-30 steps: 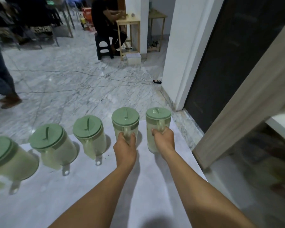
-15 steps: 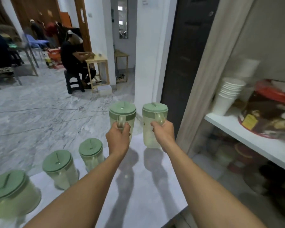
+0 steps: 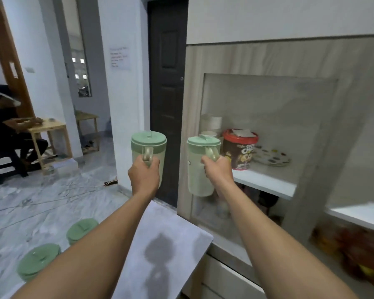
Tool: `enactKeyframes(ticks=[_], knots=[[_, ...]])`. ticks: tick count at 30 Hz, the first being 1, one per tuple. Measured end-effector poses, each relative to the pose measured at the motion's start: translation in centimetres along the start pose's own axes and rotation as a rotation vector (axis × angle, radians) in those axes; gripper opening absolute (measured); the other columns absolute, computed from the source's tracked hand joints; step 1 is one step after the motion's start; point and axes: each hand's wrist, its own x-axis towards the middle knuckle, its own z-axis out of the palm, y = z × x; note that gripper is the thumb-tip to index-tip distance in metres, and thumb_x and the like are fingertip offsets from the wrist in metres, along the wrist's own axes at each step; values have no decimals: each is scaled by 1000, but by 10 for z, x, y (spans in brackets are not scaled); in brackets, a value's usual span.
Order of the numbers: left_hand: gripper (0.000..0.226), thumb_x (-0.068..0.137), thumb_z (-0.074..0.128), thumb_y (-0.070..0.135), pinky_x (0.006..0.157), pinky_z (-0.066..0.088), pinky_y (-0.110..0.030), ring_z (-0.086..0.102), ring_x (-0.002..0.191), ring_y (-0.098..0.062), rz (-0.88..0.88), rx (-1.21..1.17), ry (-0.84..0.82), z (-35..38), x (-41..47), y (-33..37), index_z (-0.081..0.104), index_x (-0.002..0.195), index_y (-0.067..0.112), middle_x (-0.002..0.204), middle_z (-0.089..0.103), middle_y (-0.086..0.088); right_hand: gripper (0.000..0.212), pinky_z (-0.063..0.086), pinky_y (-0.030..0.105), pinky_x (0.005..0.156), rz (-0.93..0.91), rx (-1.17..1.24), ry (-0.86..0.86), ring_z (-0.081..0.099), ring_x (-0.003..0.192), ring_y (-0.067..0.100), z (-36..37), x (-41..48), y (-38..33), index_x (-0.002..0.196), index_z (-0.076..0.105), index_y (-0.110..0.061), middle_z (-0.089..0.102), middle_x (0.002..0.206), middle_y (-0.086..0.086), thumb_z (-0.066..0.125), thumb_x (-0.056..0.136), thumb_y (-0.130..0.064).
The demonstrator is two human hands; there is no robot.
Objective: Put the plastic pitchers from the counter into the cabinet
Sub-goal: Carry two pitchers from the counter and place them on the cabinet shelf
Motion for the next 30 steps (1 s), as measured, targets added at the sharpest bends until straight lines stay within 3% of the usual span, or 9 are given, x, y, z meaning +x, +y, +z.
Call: enactKeyframes(ticks=[3,6,8,13,20,26,30], knots=[[23,91,55,31,64,49,-34,61,73,-27,59,-35,-54,9,-18,33,61,85,10,79,65,-10,4,45,33,65,-43,7,59,55,63,17,-43,-13,-17,76,68,-20,61,65,-6,66,79,-20],[22,91,54,28,55,39,-29,57,67,-19,101,-57,-94,19,-43,63,61,84,9,75,62,-7,7,45,34,63,-67,-13,130,53,60,17,-86,-31,-29,69,65,-20,59,60,-6,65,75,-23],[22,90,55,28,57,35,-31,55,64,-21,132,-68,-121,27,-69,86,60,82,8,73,63,-8,11,44,36,62,-79,-27,175,53,59,19,-124,-50,-35,68,65,-18,58,59,-4,65,71,-28],[20,90,56,25,64,37,-30,57,69,-26,167,-130,-203,48,-140,135,61,78,10,72,62,-6,12,46,36,64,-110,-76,282,56,62,18,-214,-97,-45,71,67,-18,62,64,-2,66,79,-27],[20,89,57,27,73,53,-39,63,76,-30,198,-244,-357,81,-243,190,65,82,10,73,63,-3,10,44,33,61,-86,-70,462,54,59,19,-334,-161,-47,73,68,-16,60,61,-2,66,78,-24],[22,87,57,30,64,49,-37,64,70,-30,253,-273,-494,109,-319,221,60,73,13,71,65,-7,13,47,35,62,-60,-89,633,59,65,23,-411,-200,-40,74,69,-15,64,66,1,66,75,-28],[23,89,57,31,66,54,-39,65,71,-29,246,-305,-560,137,-346,238,62,75,14,71,66,-6,13,48,36,64,-47,-96,681,59,66,23,-451,-204,-34,75,70,-15,65,67,0,66,75,-27]])
